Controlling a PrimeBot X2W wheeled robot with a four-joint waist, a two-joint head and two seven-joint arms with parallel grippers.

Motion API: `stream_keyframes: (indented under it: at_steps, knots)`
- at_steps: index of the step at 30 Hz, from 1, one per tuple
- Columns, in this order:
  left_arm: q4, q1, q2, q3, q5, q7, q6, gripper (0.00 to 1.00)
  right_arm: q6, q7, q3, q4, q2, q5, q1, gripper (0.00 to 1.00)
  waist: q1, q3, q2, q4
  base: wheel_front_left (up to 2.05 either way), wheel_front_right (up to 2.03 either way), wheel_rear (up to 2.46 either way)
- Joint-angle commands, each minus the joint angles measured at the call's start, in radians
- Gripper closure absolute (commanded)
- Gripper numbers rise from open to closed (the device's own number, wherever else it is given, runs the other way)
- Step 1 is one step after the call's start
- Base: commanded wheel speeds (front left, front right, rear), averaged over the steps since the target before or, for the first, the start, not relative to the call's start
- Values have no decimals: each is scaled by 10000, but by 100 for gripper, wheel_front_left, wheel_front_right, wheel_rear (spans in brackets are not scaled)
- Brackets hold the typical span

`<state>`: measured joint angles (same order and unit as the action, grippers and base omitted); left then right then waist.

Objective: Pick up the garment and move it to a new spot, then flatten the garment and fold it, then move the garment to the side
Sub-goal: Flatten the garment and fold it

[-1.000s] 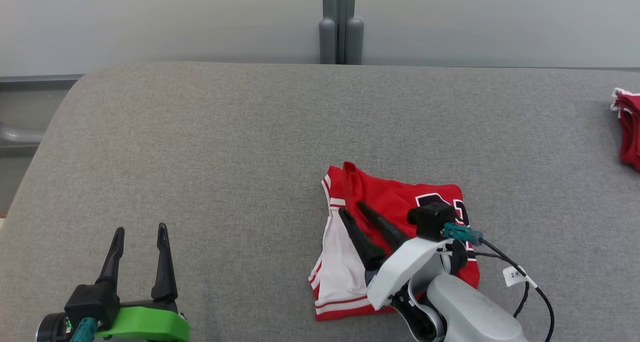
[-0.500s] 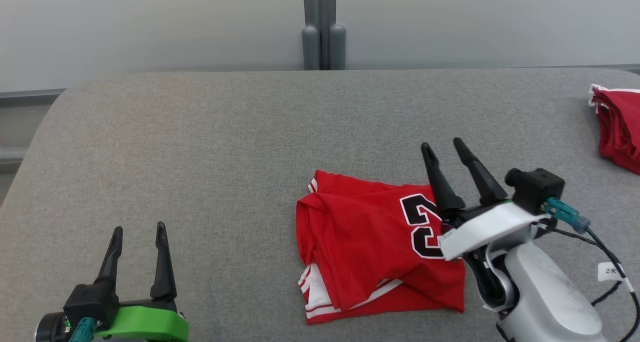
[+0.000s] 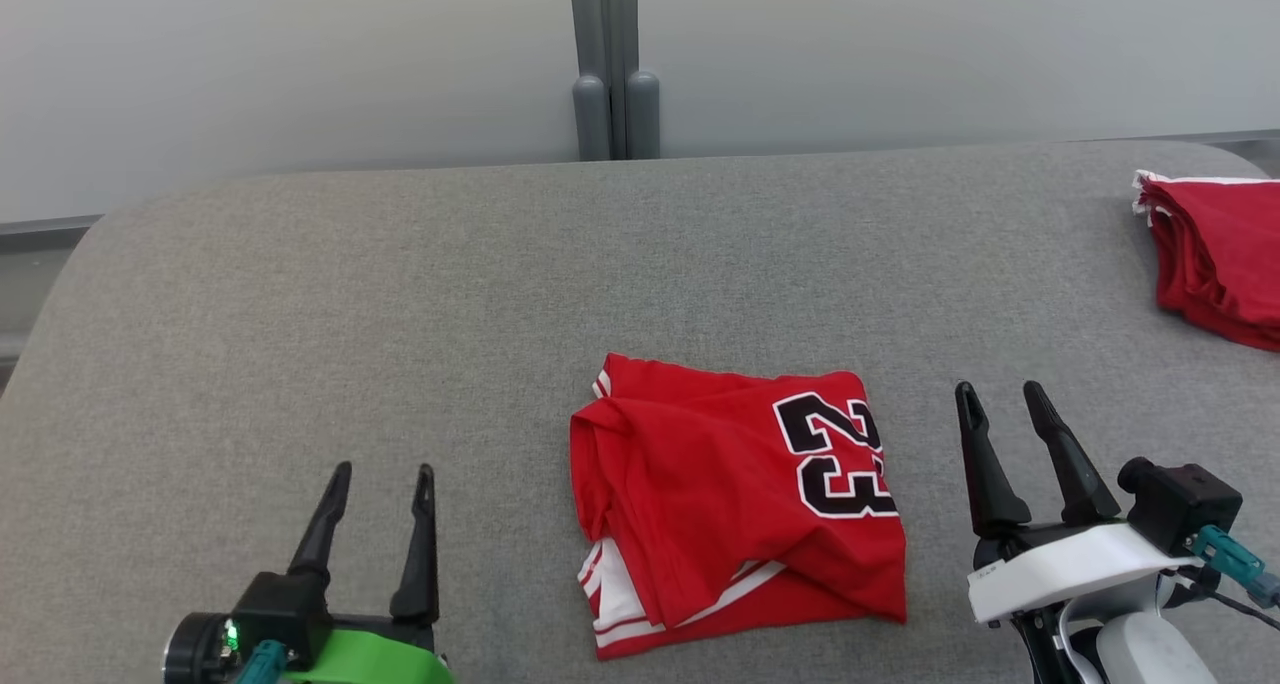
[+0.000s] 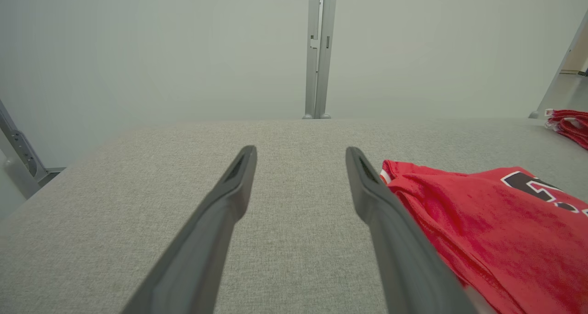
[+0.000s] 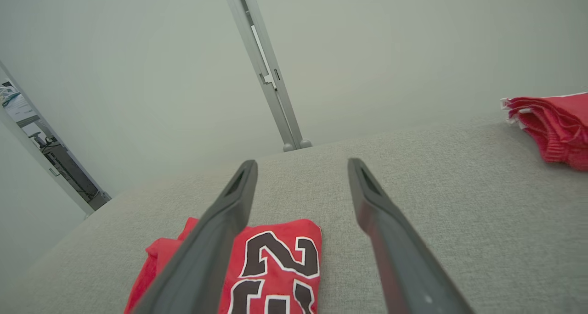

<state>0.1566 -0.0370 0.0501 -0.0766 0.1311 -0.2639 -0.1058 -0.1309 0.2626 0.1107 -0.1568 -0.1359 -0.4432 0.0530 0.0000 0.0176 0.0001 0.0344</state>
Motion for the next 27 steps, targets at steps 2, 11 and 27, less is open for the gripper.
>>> stream_keyframes:
  at_steps: [2, 11, 27]
  knots:
    - [131, -166, 16, -391, -50, 0, -87, 0, 7, 26, -83, 128, 87, 96, -199, 0, 0, -71, -1, -71, 0, 0, 0]
    - [1132, -53, 19, -2198, 132, 0, -240, 0, 7, 26, -130, 183, 148, 273, -237, 0, 0, -110, -1, -195, 0, 0, 0]
    - [3427, 898, 29, -4839, 1064, 0, -255, 0, 7, 27, -105, 183, 279, 369, -70, 0, 0, 232, -1, -741, 0, 0, 0]
